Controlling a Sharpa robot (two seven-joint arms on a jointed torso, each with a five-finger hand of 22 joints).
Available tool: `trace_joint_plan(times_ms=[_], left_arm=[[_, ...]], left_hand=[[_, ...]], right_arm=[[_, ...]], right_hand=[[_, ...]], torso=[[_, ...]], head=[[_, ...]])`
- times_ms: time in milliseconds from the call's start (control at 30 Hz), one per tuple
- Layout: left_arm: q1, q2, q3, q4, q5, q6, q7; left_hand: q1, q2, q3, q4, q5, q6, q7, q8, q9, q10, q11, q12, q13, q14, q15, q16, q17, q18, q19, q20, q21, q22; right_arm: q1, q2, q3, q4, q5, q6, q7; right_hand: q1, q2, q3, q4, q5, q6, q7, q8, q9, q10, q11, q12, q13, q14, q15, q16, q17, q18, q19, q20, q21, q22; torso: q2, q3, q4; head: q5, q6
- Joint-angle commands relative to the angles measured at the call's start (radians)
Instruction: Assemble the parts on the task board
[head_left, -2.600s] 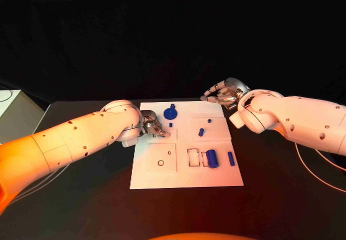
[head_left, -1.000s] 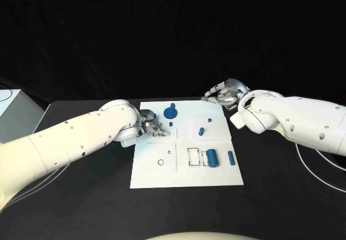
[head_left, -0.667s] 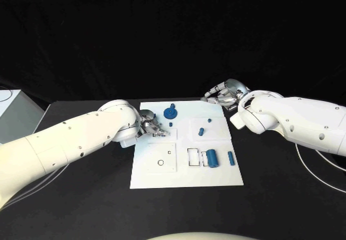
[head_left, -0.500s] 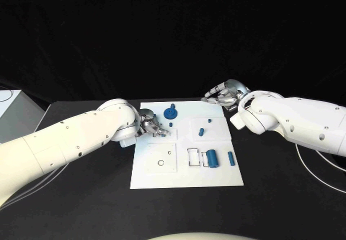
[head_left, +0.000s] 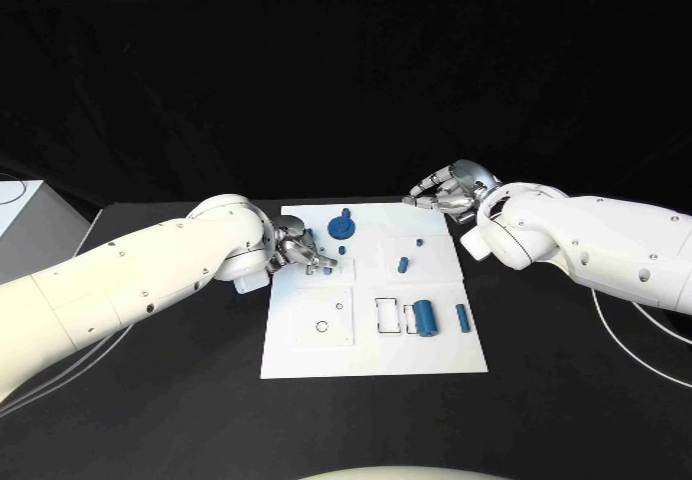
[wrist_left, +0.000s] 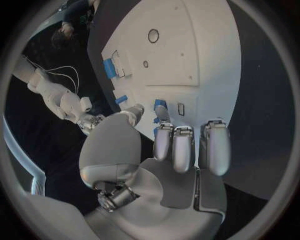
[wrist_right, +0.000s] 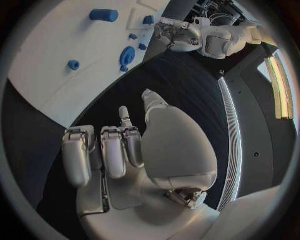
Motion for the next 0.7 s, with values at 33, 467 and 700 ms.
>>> trace_joint_plan(times_ms=[33,467,700], left_arm=[[0.000,-0.003,0.001,0.004,0.006,0.035,0.000],[-0.011,0.023,0.001,-0.015,-0.025,0.030,0.001],[-0.028,0.041,0.002,-0.027,-0.053,0.007,0.003]], left_hand=[[0.014,0.016,-0.007,-0.002,-0.004,-0.006,0.003,-0.010,0.001,-0.009,0.000,-0.006,0.049,0.105,-0.001,0.002,0.260,-0.017,0.000,-0.002,-0.005,0.012],[0.026,0.023,-0.008,-0.001,-0.004,-0.010,0.005,-0.016,0.001,-0.014,0.002,-0.011,0.042,0.104,0.000,0.000,0.257,-0.016,-0.004,-0.001,-0.008,0.005],[0.022,0.028,-0.012,0.002,-0.004,-0.013,0.007,-0.019,0.002,-0.018,0.003,-0.015,0.037,0.103,0.001,-0.001,0.254,-0.015,-0.006,0.000,-0.010,0.000]], right_arm=[[-0.001,-0.001,0.000,0.000,-0.005,0.008,0.006],[-0.001,0.000,0.000,0.001,-0.005,0.009,0.006],[-0.001,0.000,0.000,0.001,-0.005,0.010,0.005]], right_hand=[[-0.009,-0.002,0.005,0.001,-0.001,-0.006,0.002,0.006,0.001,0.049,0.001,-0.003,0.215,0.077,0.002,-0.003,0.147,-0.001,0.089,0.006,-0.006,0.217],[-0.012,-0.001,0.007,0.001,-0.002,-0.007,0.002,0.007,0.002,0.050,0.001,-0.002,0.216,0.077,0.002,-0.003,0.148,-0.001,0.089,0.006,-0.005,0.218],[-0.012,-0.001,0.007,0.001,-0.002,-0.007,0.002,0.007,0.002,0.050,0.001,-0.002,0.216,0.077,0.002,-0.003,0.148,-0.001,0.089,0.006,-0.005,0.218]], torso=[[0.001,0.0007,-0.0004],[0.001,0.0000,-0.0013],[0.002,0.0002,-0.0015]], head=[[0.000,0.000],[0.000,-0.002],[-0.002,-0.001]])
